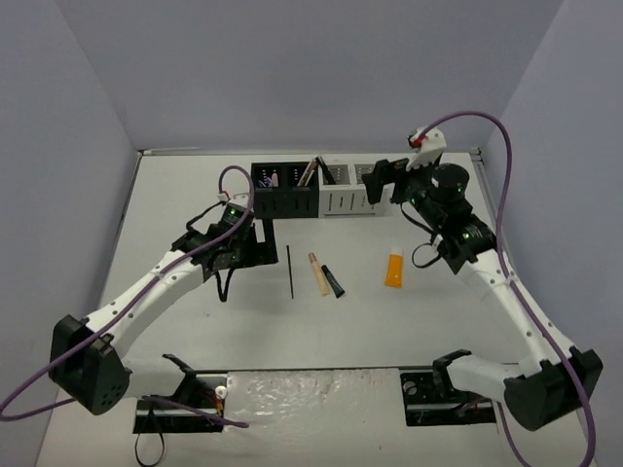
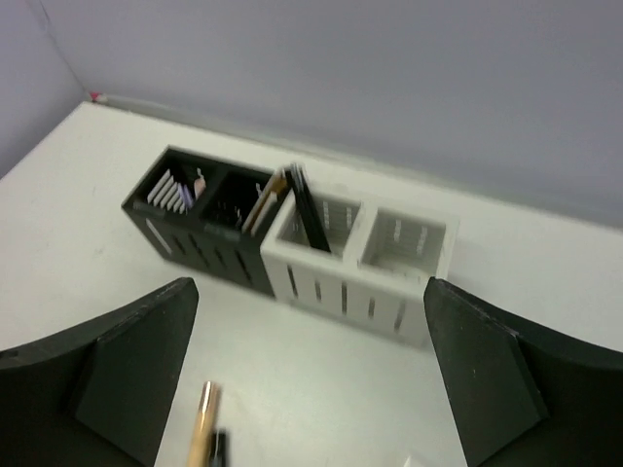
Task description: Organize the makeup
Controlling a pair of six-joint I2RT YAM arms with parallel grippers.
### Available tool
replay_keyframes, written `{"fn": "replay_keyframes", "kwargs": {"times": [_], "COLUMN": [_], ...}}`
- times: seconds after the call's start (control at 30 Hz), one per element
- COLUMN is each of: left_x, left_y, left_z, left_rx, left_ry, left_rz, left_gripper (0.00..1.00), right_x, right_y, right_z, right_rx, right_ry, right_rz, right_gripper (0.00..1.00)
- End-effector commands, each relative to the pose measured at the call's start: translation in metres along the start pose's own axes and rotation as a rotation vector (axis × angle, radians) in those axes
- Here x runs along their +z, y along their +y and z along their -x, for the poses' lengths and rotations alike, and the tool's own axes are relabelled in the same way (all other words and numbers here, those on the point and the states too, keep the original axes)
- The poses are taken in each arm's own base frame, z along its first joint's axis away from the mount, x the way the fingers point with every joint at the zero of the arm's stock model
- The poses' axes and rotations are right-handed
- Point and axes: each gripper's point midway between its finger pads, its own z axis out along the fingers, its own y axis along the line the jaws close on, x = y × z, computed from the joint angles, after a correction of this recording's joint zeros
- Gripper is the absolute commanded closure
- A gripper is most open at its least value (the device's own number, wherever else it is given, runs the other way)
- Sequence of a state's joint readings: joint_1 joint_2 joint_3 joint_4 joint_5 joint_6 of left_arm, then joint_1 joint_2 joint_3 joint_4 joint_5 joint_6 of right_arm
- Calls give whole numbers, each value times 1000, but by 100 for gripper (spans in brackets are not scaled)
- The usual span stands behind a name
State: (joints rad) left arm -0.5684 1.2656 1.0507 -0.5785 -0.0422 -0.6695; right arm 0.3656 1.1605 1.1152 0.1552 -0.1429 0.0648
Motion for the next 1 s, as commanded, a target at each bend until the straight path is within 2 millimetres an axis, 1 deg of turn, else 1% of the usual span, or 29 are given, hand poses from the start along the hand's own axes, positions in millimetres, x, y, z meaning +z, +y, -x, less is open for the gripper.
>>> {"fn": "replay_keyframes", "kwargs": {"times": [0.0,0.07,0.17,0.2,0.27,0.37,0.4,0.43,0.57,0.67,0.83,0.93,0.97], "left_x": [31,47,69,70,87,110,110,116,132,137,145,152,154], "left_y": [-31,-38,-47,-48,-52,-61,-61,-61,-60,-54,-47,-45,-43], "left_z": [21,21,24,23,24,21,20,19,11,6,1,-9,-12], "left_rx": [-27,-11,12,16,30,41,43,45,46,45,36,36,35], "left_ry": [-69,-56,-41,-39,-22,14,18,30,61,79,93,117,122], "left_rz": [46,76,127,130,163,168,170,181,205,234,253,252,255], "left_gripper": [3,3,4,5,14,30,35,41,56,63,71,75,78], "right_x": [-57,-75,-93,-96,-105,-114,-114,-118,-126,-129,-132,-132,-132], "right_y": [-4,-2,0,0,0,2,2,1,-3,-4,-5,-6,-6], "right_z": [-45,-55,-61,-61,-66,-70,-70,-71,-72,-71,-69,-71,-70], "right_rx": [154,169,174,172,164,153,153,145,127,118,108,106,106], "right_ry": [127,135,133,131,138,144,144,144,135,126,114,116,115], "right_rz": [-69,-65,-60,-59,-59,-46,-46,-48,-66,-70,-73,-78,-77], "right_gripper": [0,0,0,0,0,0,0,0,0,0,0,0,0]}}
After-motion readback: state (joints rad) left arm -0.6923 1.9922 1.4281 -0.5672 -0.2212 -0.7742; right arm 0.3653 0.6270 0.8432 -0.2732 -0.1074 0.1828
